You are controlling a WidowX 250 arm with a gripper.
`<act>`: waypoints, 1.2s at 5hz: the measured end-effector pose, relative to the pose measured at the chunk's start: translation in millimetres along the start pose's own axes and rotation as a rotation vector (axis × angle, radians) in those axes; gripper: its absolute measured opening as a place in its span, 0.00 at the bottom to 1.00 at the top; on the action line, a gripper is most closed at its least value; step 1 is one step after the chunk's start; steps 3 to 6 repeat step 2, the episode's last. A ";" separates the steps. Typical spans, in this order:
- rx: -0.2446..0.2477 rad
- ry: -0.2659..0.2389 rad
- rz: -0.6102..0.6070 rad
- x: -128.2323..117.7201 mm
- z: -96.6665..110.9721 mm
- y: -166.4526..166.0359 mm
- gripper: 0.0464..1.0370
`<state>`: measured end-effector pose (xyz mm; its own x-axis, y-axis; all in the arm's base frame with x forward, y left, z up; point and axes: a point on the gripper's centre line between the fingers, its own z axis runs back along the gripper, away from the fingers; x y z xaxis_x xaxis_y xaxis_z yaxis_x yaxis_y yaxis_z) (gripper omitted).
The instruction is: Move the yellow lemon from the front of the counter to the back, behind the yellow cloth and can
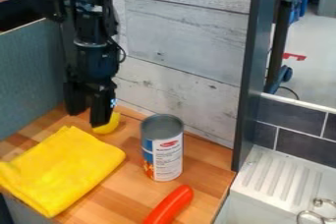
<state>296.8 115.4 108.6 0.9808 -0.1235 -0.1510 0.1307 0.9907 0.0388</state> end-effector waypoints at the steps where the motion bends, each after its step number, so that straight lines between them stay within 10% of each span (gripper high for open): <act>1: -0.003 -0.011 -0.084 -23.9 -0.6 -40.2 0.96; 6: 0.018 0.015 -0.166 -40.3 -8.3 -80.8 0.96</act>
